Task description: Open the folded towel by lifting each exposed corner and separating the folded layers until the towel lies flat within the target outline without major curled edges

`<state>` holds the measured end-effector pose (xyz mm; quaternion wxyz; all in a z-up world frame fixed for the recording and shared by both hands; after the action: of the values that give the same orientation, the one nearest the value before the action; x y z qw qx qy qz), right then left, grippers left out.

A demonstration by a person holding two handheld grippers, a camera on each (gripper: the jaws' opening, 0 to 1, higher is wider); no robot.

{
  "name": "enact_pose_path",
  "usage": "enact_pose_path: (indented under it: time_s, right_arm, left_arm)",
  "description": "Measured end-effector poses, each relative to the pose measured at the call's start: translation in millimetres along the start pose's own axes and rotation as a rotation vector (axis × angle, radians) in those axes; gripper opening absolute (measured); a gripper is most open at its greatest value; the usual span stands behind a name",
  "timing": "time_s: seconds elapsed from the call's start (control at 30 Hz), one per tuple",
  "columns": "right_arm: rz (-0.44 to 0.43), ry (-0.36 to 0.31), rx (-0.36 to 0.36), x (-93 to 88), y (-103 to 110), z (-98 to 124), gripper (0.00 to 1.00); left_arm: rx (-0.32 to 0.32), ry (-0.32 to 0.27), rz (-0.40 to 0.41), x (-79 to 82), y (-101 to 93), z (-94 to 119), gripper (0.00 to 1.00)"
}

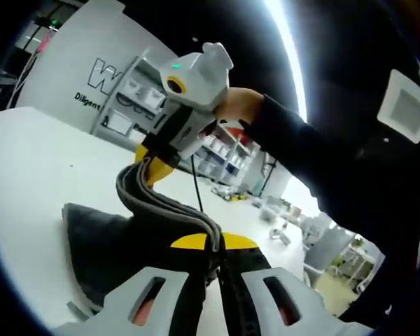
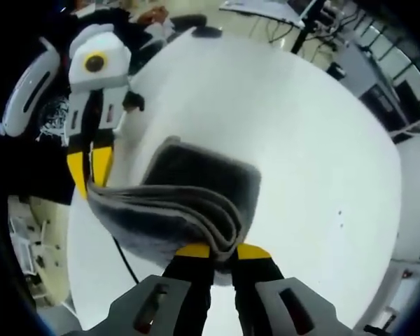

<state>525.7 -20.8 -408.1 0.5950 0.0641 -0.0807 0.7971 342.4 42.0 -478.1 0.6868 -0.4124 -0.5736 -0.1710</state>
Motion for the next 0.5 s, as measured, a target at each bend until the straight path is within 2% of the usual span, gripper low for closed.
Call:
enact_pose_path:
  time_s: [0.5]
  right_arm:
    - [-0.015, -0.002, -0.021, -14.6, 8, 7, 0.05]
  left_arm:
    - [-0.029, 0.013, -0.015, 3.5, -8.2, -13, 0.03]
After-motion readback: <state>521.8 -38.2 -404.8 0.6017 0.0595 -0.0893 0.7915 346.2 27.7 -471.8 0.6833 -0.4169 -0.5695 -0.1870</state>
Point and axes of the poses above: the point that each gripper's makers call its tool centre point, and the gripper's own axes: z roughly backward along the fingers, y roughly to its left, x roughly out of its top, the point moved 9 cm from there along z, roughly backward along the fingers, and after that the axes turned 7 degrees about -z, right-handed, at the moved point
